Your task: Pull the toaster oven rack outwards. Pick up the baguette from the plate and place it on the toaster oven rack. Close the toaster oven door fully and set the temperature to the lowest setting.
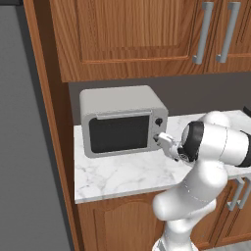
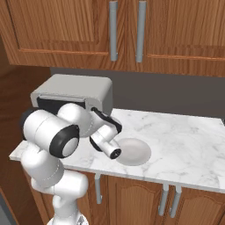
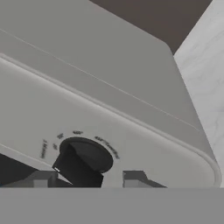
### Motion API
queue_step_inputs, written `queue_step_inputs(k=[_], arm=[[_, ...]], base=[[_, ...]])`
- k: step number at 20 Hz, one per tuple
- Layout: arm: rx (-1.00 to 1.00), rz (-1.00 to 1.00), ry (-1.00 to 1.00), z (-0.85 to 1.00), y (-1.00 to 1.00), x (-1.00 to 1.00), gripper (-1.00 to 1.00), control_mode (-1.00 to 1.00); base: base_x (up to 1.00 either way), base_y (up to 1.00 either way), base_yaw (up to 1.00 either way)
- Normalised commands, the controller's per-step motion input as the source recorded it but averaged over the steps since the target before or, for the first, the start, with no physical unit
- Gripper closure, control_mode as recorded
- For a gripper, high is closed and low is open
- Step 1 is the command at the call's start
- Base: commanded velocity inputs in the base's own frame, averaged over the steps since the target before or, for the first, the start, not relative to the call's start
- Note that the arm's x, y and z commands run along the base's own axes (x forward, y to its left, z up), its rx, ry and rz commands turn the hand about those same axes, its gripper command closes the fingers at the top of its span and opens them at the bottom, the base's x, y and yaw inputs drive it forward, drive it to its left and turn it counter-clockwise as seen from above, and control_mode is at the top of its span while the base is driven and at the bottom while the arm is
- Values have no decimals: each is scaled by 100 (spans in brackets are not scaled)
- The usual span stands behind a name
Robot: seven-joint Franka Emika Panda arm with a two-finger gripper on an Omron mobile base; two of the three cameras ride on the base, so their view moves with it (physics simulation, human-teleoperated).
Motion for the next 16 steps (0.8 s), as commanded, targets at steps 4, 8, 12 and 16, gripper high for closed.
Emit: queue_step_inputs(k=[4, 8, 12, 16], arm=[[0, -6, 0, 0, 0, 30, -100, -100], [0, -6, 0, 1, 0, 27, -100, -100], [0, -8, 1, 26, 4, 20, -100, -100], [0, -12, 11, 58, 13, 19, -100, -100]], base=[[0, 0, 0], [0, 0, 0], [0, 0, 0], [0, 0, 0]])
